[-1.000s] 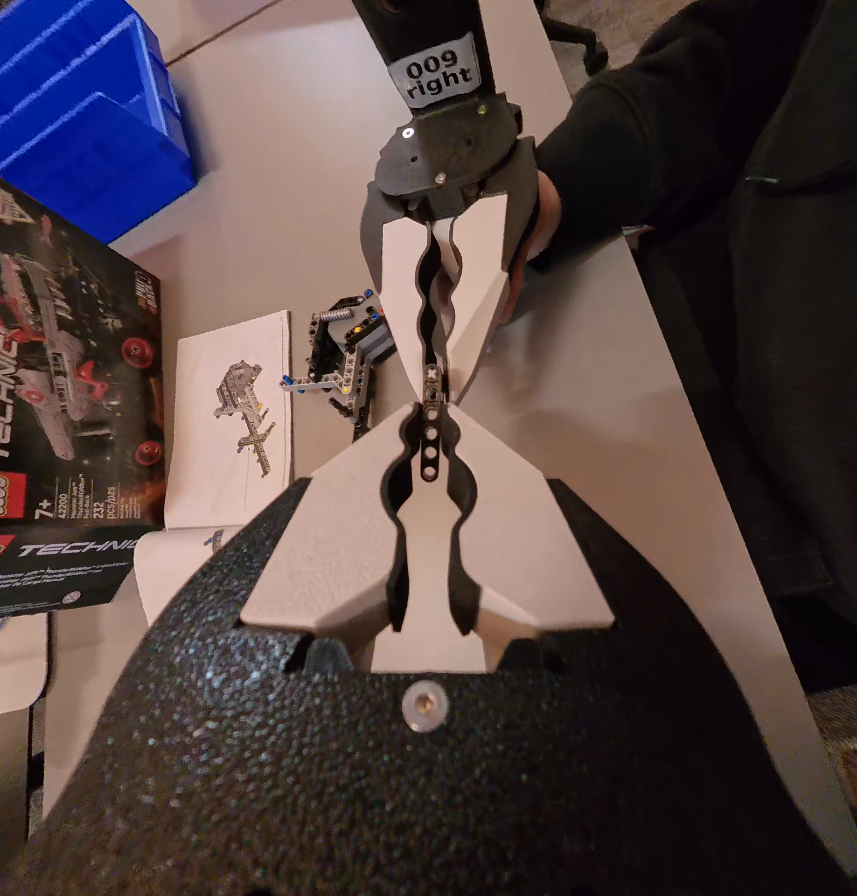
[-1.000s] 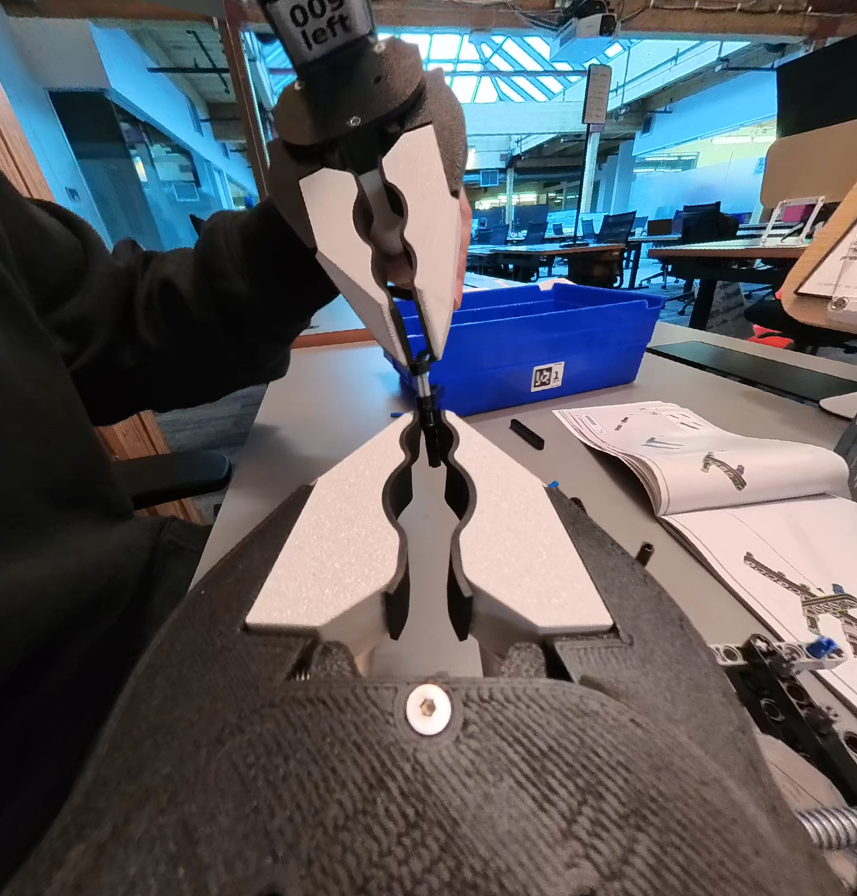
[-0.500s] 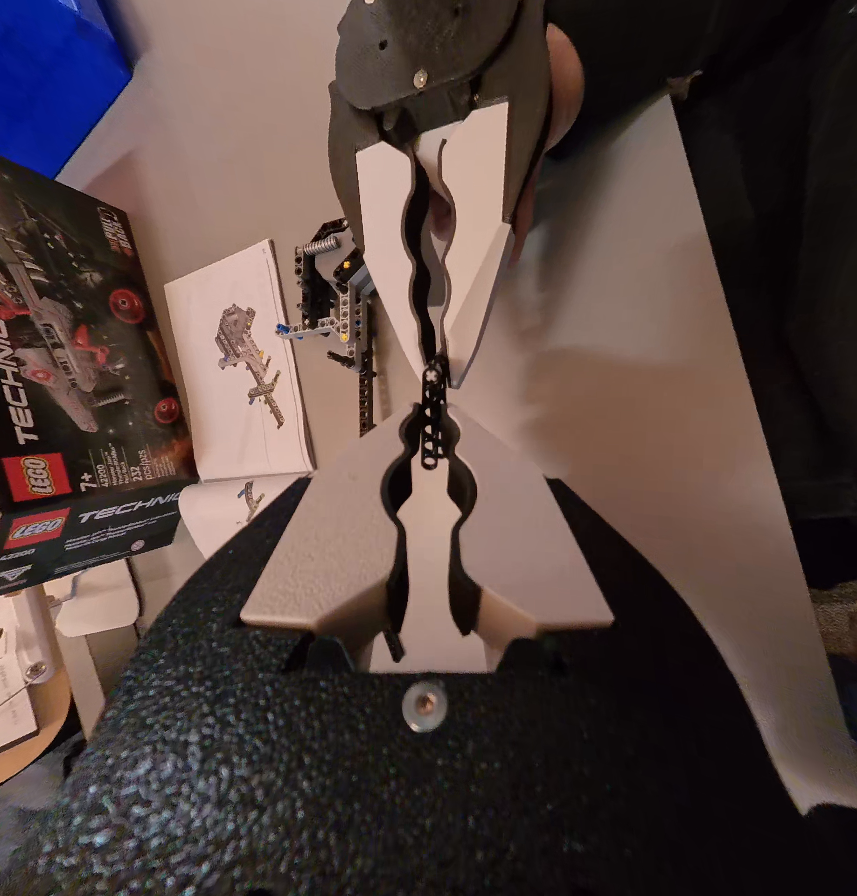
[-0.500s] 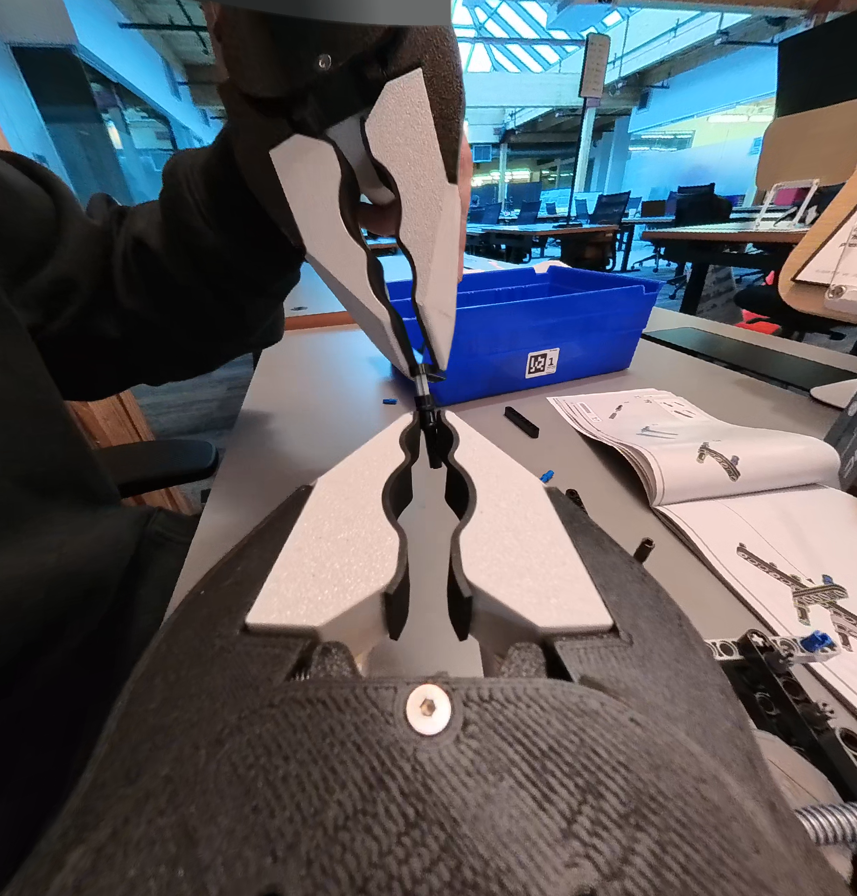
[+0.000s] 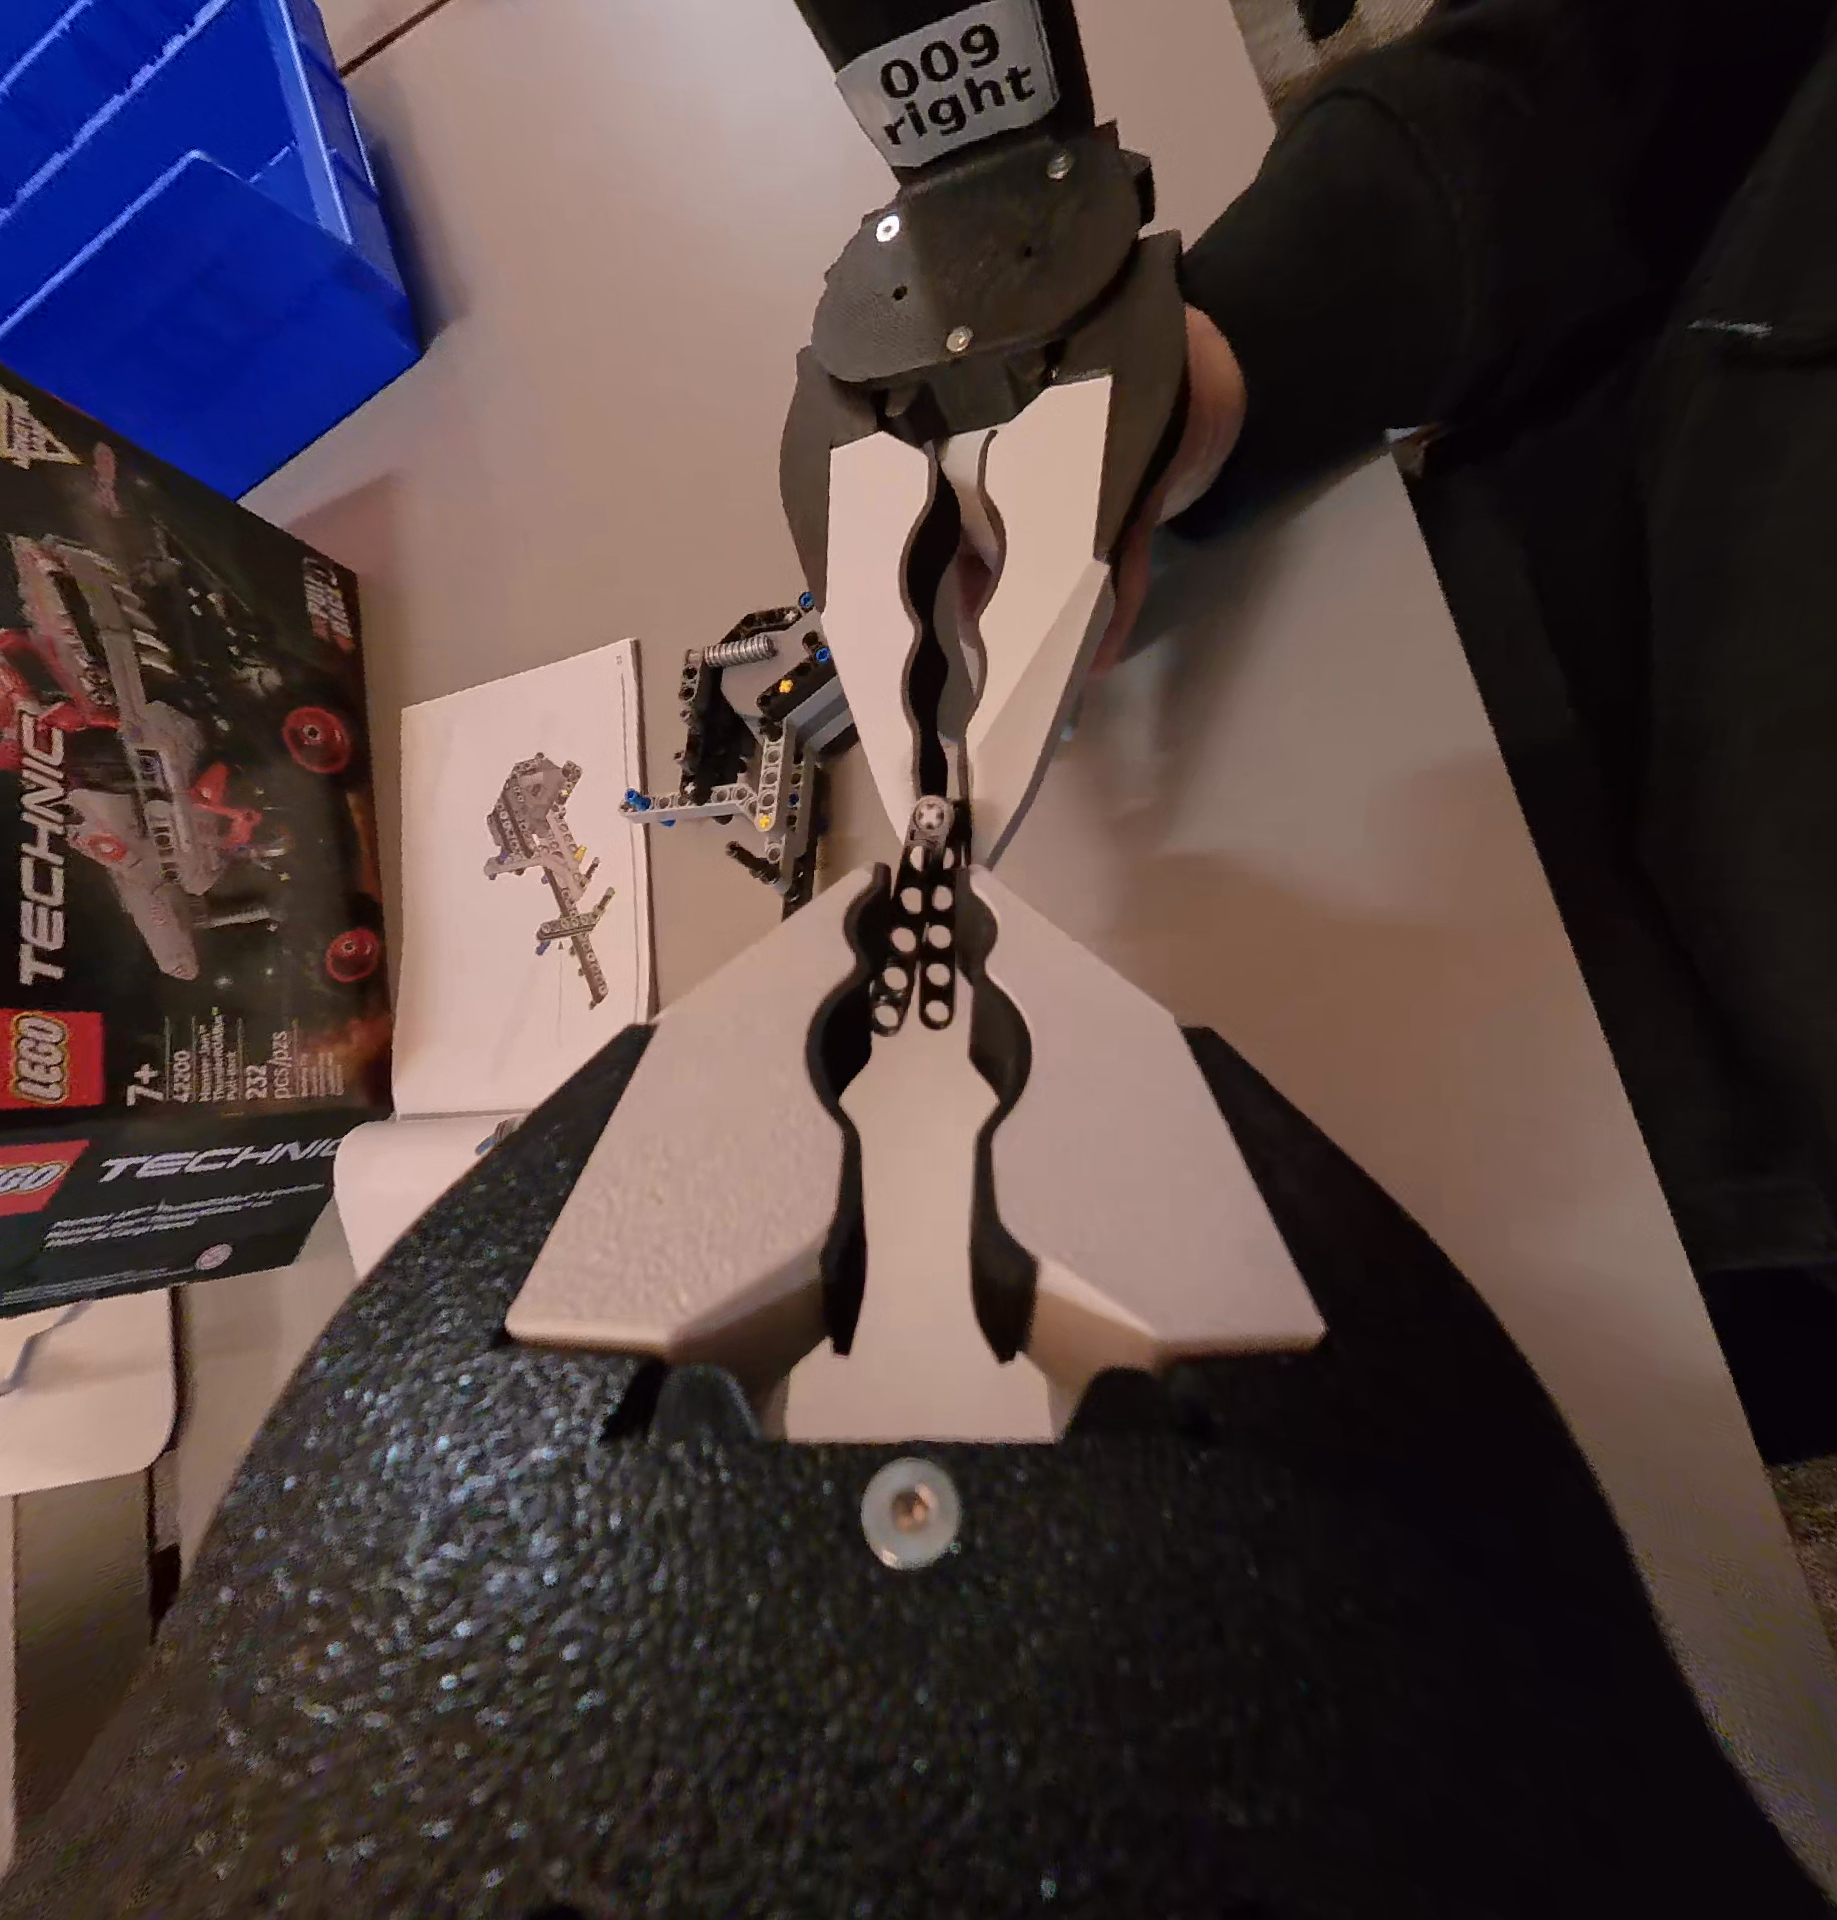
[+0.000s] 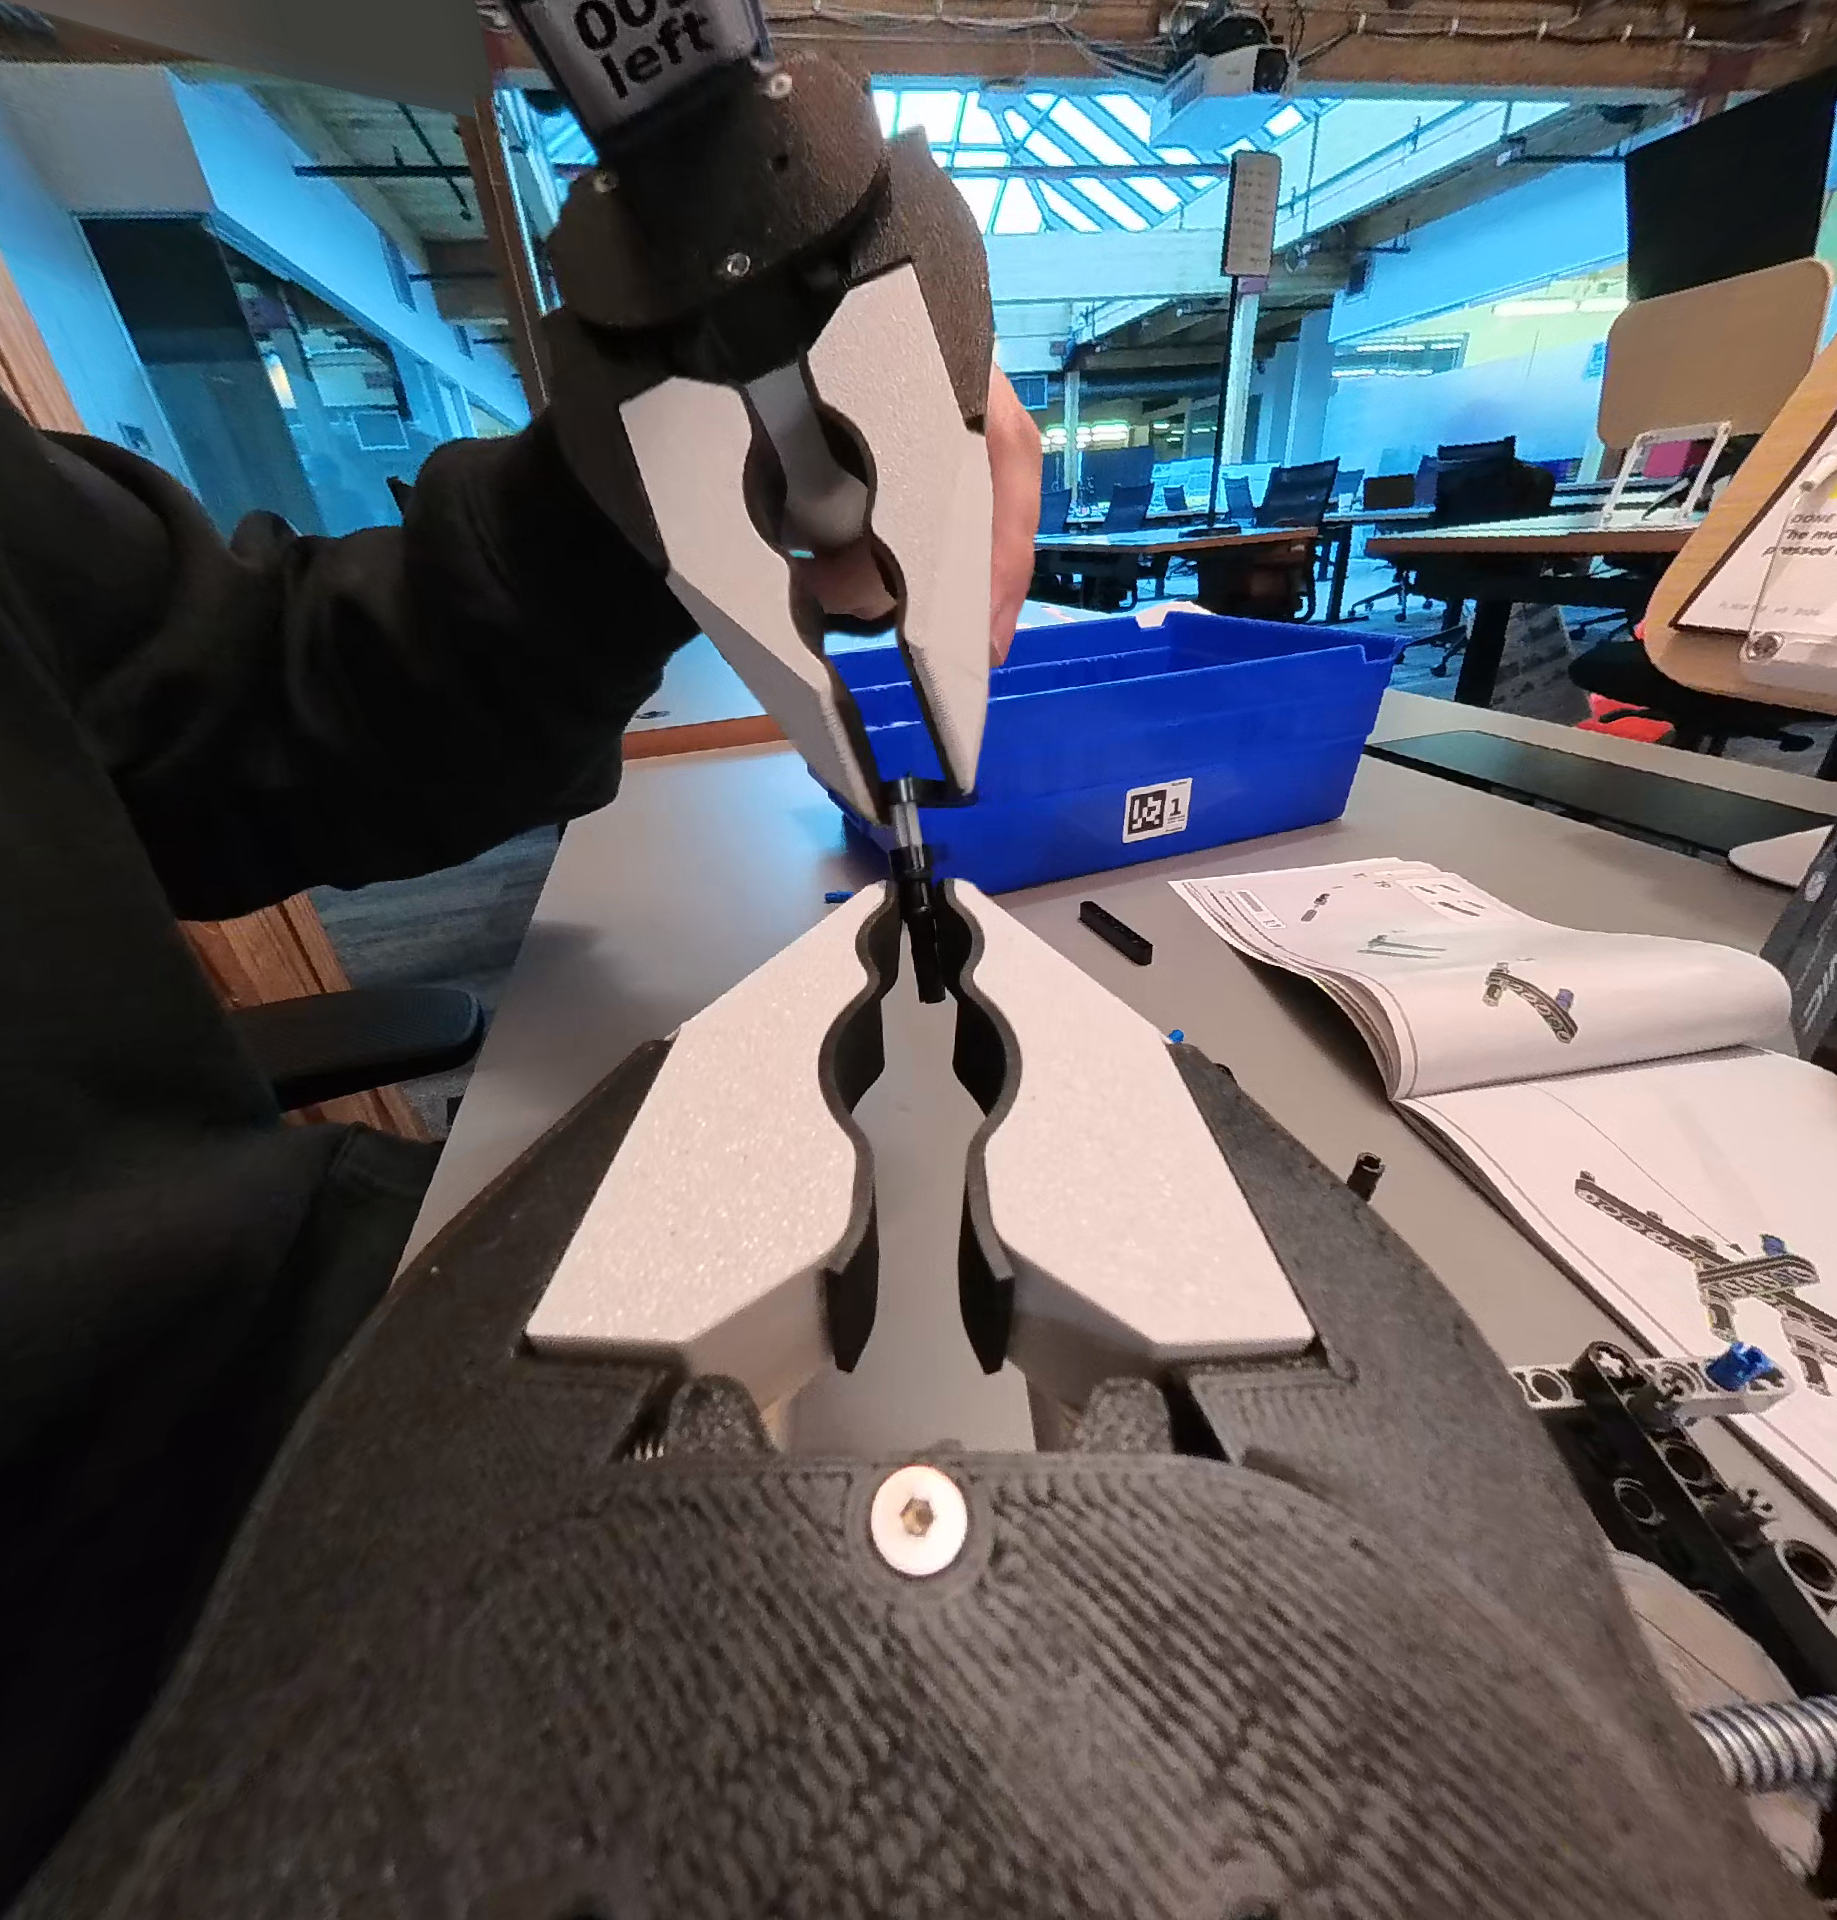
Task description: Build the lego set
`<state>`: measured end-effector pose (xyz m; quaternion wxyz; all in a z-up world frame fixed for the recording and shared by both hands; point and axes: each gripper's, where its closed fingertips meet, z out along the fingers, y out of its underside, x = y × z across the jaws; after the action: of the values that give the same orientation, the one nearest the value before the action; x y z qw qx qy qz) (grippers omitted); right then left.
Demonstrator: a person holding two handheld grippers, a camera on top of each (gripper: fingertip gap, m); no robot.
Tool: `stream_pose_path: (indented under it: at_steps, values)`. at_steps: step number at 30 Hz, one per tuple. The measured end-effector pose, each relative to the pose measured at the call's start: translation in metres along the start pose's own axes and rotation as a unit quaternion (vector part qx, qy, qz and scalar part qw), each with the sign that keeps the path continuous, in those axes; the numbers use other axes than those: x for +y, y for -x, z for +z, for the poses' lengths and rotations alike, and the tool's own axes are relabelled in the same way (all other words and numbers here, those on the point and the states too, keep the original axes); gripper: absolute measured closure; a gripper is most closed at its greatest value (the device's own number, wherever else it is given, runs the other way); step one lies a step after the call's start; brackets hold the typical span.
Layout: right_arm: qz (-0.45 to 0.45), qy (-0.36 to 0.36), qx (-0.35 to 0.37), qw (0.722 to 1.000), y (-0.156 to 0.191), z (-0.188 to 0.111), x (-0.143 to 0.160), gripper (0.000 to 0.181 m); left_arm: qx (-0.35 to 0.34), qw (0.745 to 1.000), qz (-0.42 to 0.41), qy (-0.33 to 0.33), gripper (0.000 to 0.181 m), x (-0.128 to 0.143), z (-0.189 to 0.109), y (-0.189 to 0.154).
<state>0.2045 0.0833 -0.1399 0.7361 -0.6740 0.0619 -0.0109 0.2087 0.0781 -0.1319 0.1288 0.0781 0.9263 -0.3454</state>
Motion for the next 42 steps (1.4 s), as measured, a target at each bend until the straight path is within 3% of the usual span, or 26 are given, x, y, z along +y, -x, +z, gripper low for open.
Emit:
stream_pose_path:
  at_steps: [6, 16, 23, 38, 42]
  values:
    - [0.002, -0.006, -0.001, 1.0, 0.0, -0.001, -0.001, 0.177, 0.0, 0.999, -0.016, -0.04, 0.165, -0.012, -0.003, 0.003]
    - [0.001, -0.007, 0.004, 1.0, -0.001, -0.002, -0.002, 0.177, 0.021, 0.999, -0.012, -0.028, 0.178, -0.012, 0.006, -0.003]
    - [-0.005, -0.008, 0.02, 1.0, -0.005, -0.001, -0.002, 0.177, -0.003, 1.0, -0.004, 0.024, 0.178, -0.012, 0.007, -0.001]
    - [-0.044, -0.001, 0.051, 0.998, -0.006, 0.001, -0.001, 0.177, -0.017, 1.0, 0.009, 0.012, 0.181, -0.015, 0.008, 0.002]
    - [-0.044, -0.018, 0.052, 0.997, -0.007, -0.002, -0.005, 0.177, -0.021, 1.0, -0.008, -0.017, 0.177, -0.017, 0.002, 0.003]
